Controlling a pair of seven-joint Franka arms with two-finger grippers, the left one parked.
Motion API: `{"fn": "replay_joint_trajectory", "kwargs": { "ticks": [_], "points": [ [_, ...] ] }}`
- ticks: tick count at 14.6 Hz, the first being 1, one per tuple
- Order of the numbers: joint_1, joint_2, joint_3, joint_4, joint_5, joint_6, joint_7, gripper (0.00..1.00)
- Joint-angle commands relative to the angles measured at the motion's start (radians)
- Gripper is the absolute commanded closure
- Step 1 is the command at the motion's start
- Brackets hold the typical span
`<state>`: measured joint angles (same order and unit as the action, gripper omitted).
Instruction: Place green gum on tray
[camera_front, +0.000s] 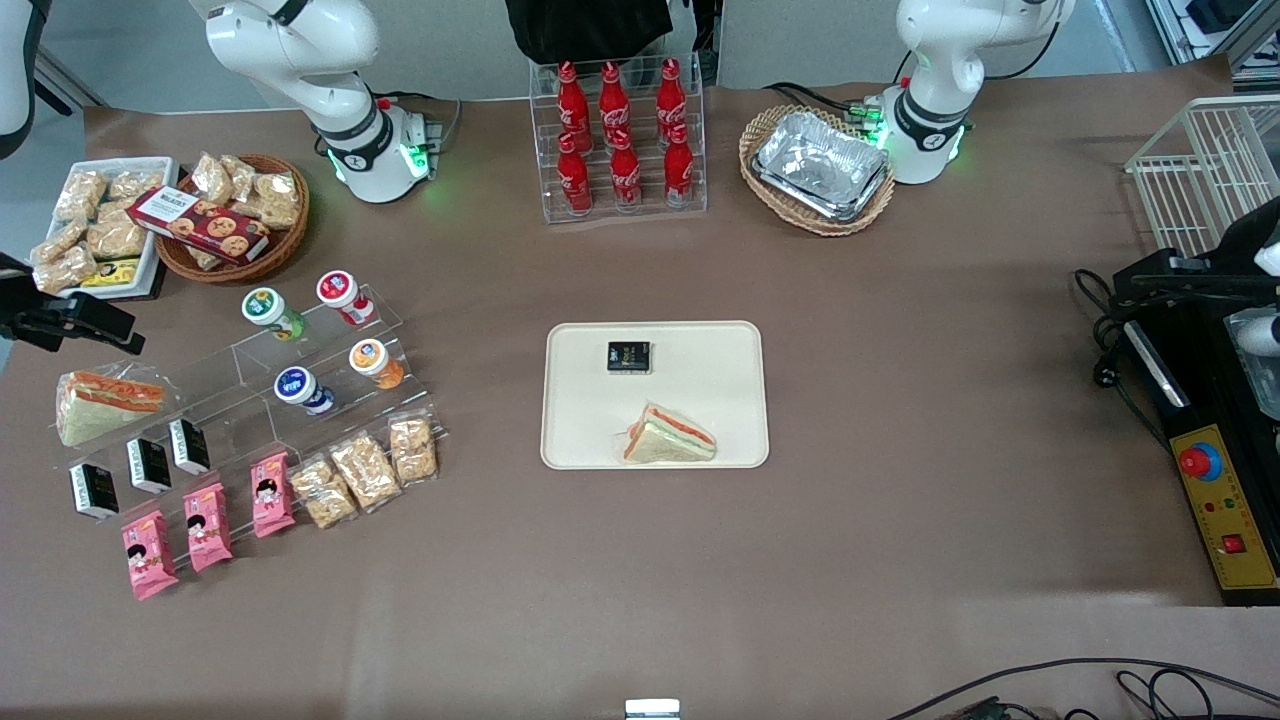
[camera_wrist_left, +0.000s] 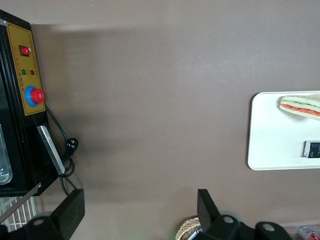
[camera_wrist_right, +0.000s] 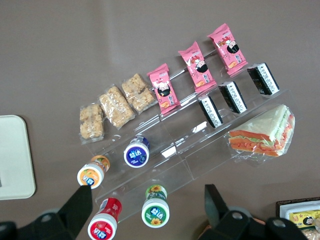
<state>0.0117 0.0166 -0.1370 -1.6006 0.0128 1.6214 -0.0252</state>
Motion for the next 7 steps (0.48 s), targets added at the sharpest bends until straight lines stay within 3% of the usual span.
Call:
{"fn": "replay_joint_trajectory", "kwargs": {
  "ticks": [1, 3, 7],
  "points": [
    [-0.001, -0.009, -0.001, -0.010, -0.004, -0.026, -0.009, 0.00],
    [-0.001, -0.042, -0.001, -0.054, -0.005, -0.018, -0.031, 0.00],
    [-0.002, -0.261, -0.003, -0.373, -0.010, 0.136, -0.032, 0.00]
  ]
}}
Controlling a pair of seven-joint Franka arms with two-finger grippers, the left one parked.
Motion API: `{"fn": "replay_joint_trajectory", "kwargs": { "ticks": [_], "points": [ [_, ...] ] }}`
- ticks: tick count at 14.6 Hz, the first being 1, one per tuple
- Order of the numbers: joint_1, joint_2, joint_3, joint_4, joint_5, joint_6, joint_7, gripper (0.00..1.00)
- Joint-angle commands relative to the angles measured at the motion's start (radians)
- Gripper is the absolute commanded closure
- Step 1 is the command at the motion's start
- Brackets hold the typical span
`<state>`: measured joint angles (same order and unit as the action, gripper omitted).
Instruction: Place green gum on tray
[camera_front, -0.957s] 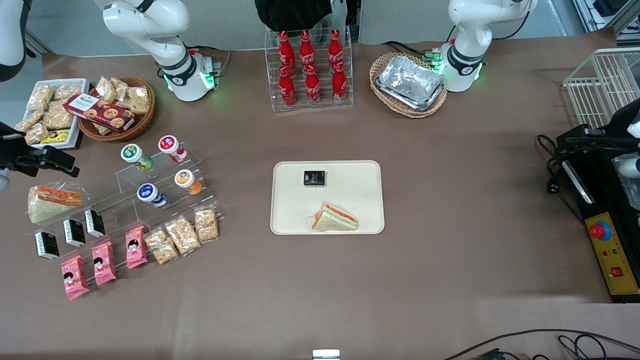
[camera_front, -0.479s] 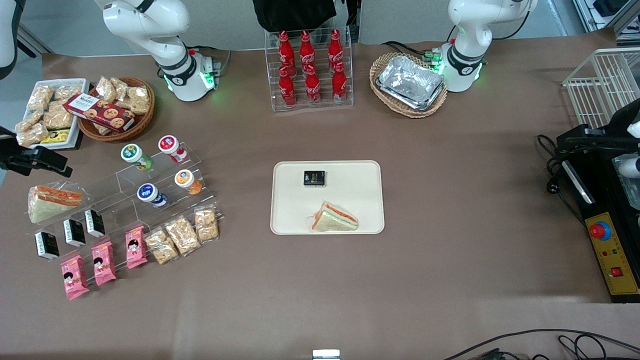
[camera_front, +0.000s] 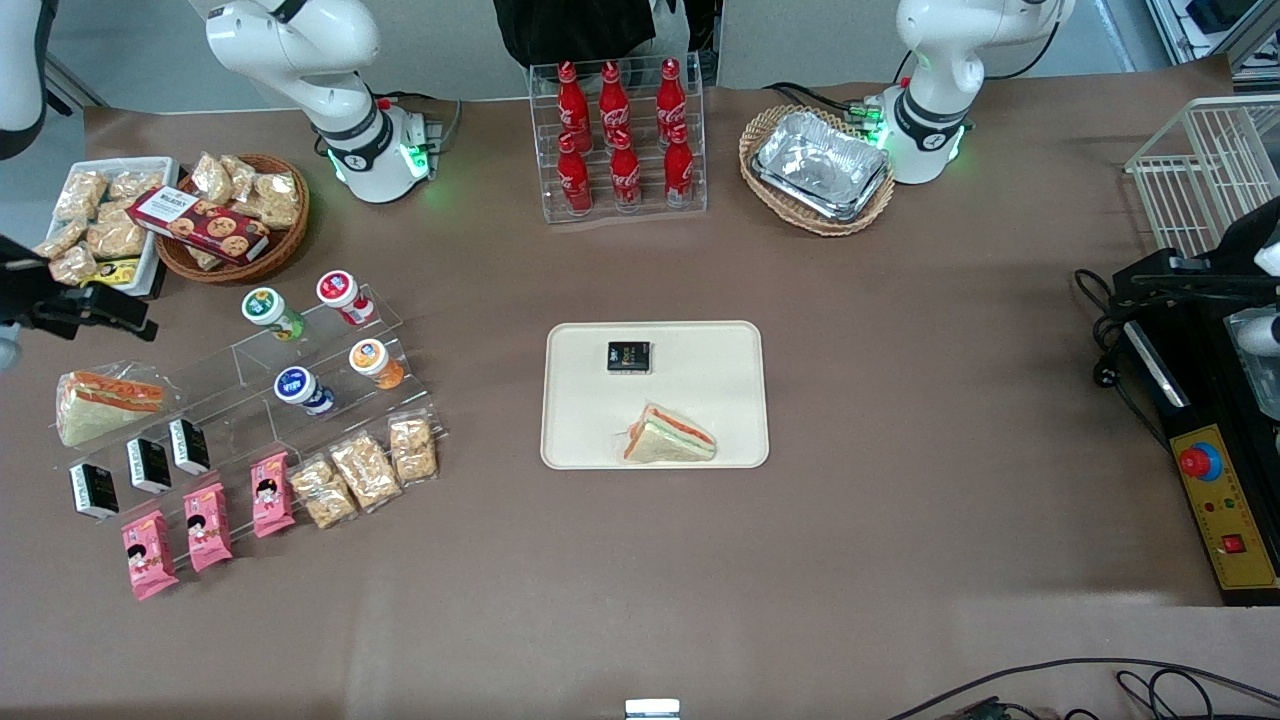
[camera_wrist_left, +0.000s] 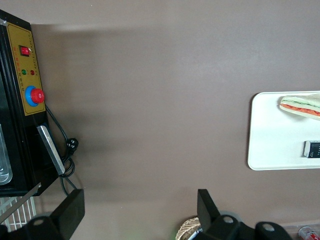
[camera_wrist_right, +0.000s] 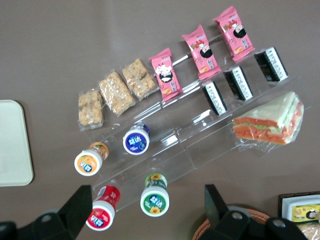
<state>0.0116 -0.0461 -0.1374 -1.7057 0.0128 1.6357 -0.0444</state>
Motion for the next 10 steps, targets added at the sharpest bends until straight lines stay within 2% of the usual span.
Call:
{"fn": "replay_joint_trajectory", "kwargs": {
  "ticks": [1, 4, 7, 10],
  "points": [
    [-0.002, -0.239, -0.010, -0.328, -0.010, 0.148, -0.012, 0.00],
    [-0.001, -0.267, -0.016, -0.380, -0.010, 0.148, -0.014, 0.00],
    [-0.001, -0.356, -0.017, -0.520, -0.013, 0.232, -0.020, 0.00],
    [-0.001, -0.357, -0.016, -0.534, -0.016, 0.242, -0.022, 0.00]
  ]
}}
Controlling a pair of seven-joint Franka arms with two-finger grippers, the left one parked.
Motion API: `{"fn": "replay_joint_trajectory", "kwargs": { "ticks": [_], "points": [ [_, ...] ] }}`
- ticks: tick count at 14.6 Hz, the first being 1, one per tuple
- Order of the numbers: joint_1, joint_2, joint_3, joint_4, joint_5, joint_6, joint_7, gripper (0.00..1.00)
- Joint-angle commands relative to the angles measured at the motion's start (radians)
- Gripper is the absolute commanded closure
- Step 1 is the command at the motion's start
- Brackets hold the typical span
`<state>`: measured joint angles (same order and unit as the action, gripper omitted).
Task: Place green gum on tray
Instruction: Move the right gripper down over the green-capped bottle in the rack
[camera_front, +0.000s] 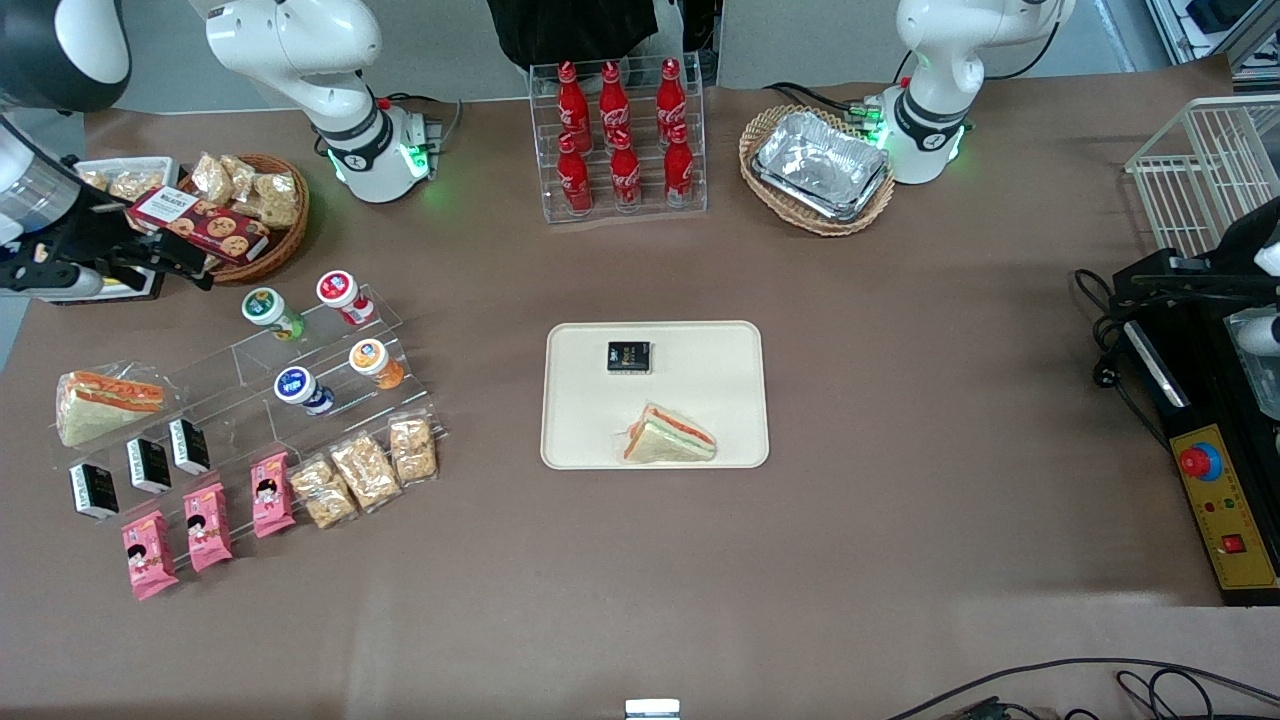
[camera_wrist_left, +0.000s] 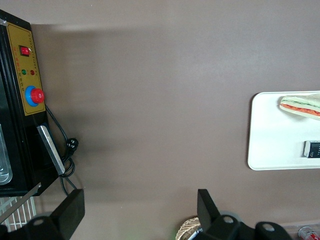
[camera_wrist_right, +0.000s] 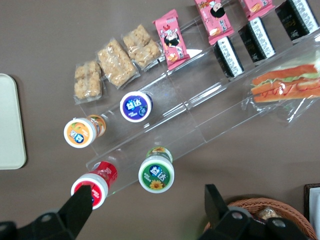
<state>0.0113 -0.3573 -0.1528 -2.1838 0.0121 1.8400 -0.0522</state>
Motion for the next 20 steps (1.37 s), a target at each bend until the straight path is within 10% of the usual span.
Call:
{"fn": "replay_joint_trajectory", "kwargs": {
  "ticks": [1, 12, 20],
  "points": [
    [0.001, -0.045, -0.001, -0.063, -0.017, 0.041, -0.015, 0.00],
    [-0.001, 0.052, -0.002, -0.353, -0.018, 0.419, -0.021, 0.00],
    [0.001, 0.077, -0.001, -0.383, -0.018, 0.420, -0.021, 0.00]
  ]
}}
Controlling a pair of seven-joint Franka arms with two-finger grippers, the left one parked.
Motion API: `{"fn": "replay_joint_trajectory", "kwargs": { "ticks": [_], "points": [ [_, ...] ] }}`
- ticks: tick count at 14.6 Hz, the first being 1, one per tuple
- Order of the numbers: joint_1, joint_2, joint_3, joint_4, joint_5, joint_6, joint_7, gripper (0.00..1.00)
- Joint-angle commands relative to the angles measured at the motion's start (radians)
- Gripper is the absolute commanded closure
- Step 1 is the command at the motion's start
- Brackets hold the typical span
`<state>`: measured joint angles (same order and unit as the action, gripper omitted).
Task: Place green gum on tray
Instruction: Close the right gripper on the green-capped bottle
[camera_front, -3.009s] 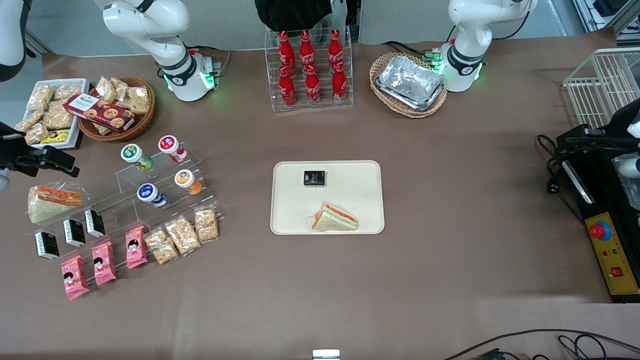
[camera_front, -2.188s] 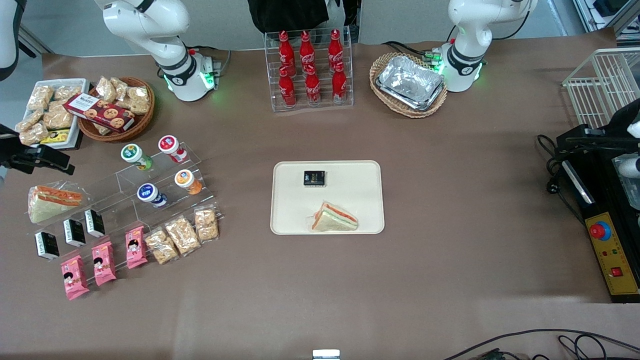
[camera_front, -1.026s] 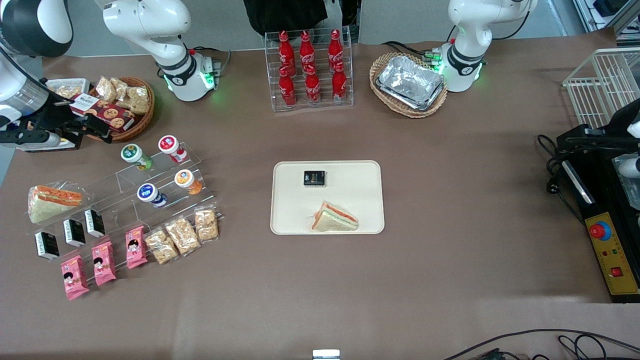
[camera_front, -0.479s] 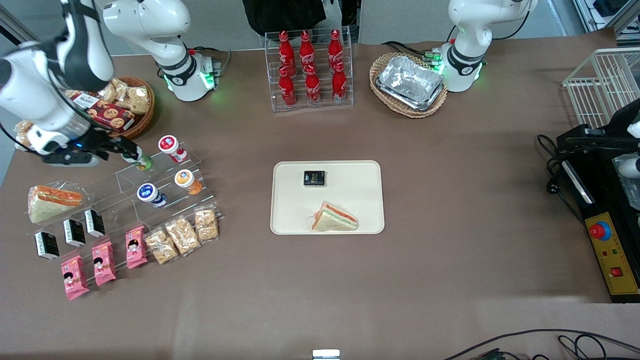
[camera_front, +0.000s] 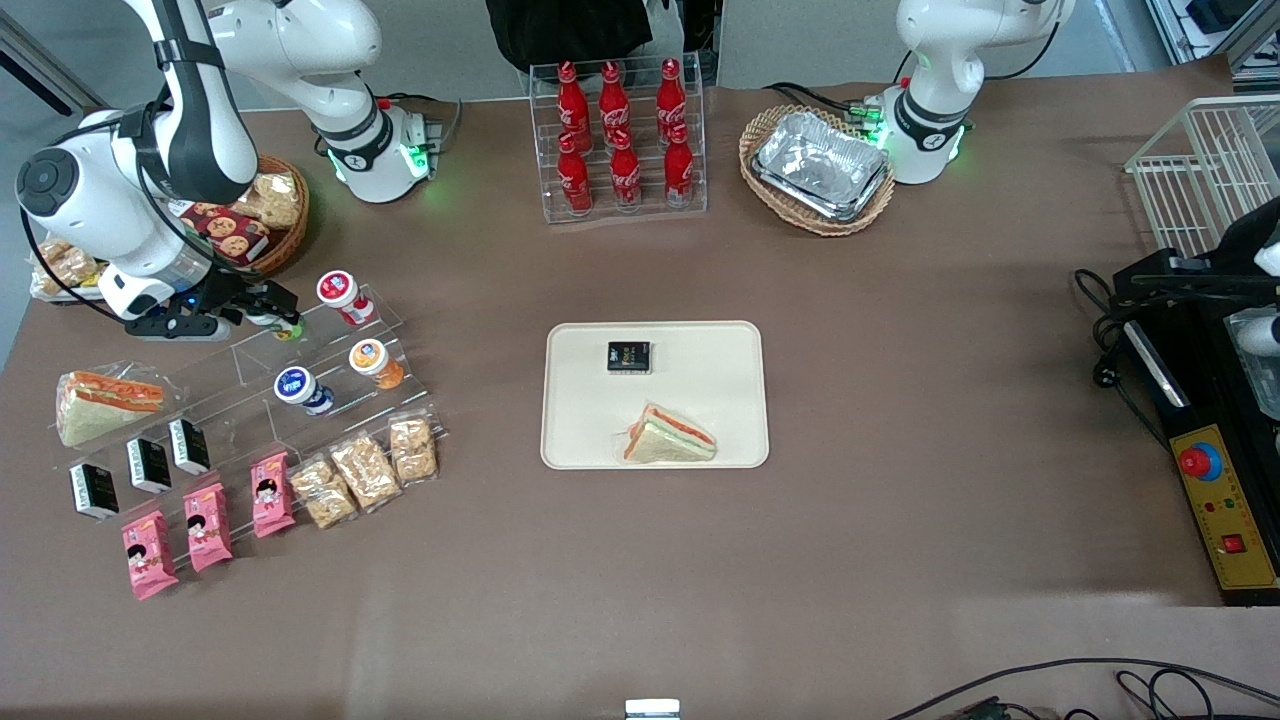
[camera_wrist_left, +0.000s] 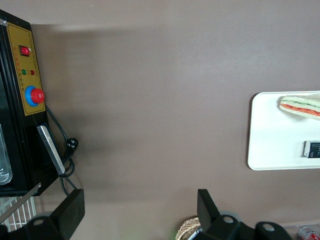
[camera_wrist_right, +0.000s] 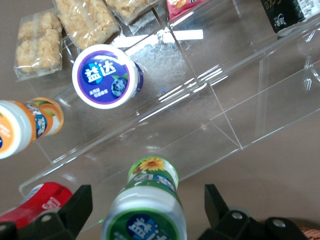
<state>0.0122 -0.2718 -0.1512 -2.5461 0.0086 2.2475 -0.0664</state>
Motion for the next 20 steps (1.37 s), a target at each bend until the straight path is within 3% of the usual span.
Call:
{"fn": "replay_joint_trajectory", "kwargs": {
  "ticks": [1, 3, 8, 11, 16, 20],
  "points": [
    [0.000, -0.010, -0.002, -0.022, -0.015, 0.009, -0.007, 0.00],
    [0.000, -0.015, -0.002, -0.029, -0.015, 0.006, -0.007, 0.00],
    [0.000, -0.017, -0.005, -0.031, -0.015, 0.003, -0.007, 0.16],
    [-0.001, -0.010, -0.008, -0.023, -0.009, 0.004, -0.007, 0.29],
    [0.005, -0.004, -0.007, 0.018, -0.009, 0.001, -0.007, 0.60],
    [0.011, 0.019, 0.002, 0.203, -0.012, -0.171, -0.007, 0.61]
  ]
}}
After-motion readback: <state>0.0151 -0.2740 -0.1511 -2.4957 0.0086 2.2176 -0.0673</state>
